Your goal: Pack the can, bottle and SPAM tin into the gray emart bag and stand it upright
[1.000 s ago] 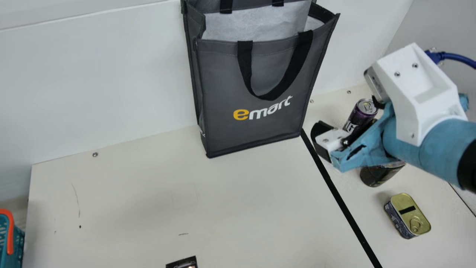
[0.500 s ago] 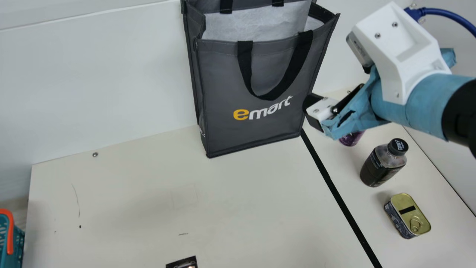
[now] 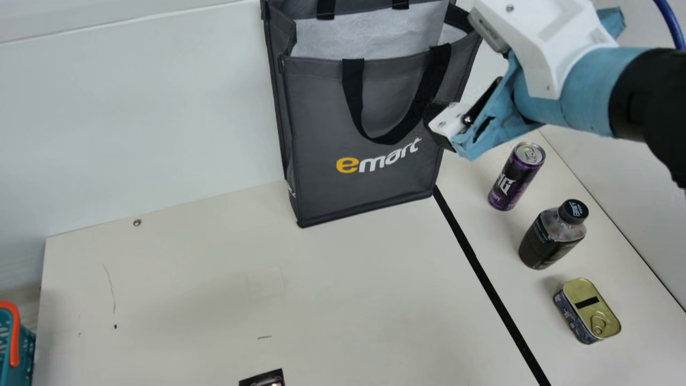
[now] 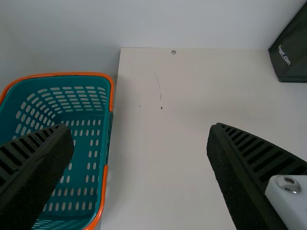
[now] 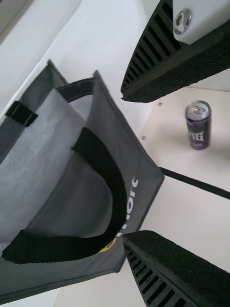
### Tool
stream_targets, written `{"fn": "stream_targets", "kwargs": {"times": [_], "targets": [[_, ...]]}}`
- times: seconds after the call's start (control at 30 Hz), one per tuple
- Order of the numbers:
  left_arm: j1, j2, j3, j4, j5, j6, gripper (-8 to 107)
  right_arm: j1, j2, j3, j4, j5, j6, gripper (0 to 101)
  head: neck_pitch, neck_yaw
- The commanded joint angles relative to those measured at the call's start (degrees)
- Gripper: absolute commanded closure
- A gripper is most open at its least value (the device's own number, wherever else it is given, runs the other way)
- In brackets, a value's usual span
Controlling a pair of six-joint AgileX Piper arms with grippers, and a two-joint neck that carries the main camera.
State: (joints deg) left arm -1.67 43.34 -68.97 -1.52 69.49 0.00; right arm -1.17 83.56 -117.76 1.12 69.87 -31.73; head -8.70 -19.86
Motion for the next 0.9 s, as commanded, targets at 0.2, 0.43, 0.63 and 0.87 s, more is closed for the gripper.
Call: {"fn": "stream_targets", "kwargs": {"times": [0.2,0.43,0.63,0.87], "targets": [[0.00,0.00,0.00,0.00,0.00,0.00,9,-0.14,4.19,-4.48,1.86,0.03,-8.98,6,-1.30,-0.14],[0.00,0.00,0.00,0.00,0.00,0.00,9,-0.60,7.16,-6.90,4.82,0.03,-16.80,6,-1.30,-0.14],[0.00,0.00,0.00,0.00,0.00,0.00,9,-1.04,9.49,-8.43,7.50,0.03,-22.69,6,-1.30,-0.14],[0.00,0.00,0.00,0.00,0.00,0.00,9,-1.44,12.41,-9.98,10.47,0.03,-28.10,6,-1.30,-0.14]]}}
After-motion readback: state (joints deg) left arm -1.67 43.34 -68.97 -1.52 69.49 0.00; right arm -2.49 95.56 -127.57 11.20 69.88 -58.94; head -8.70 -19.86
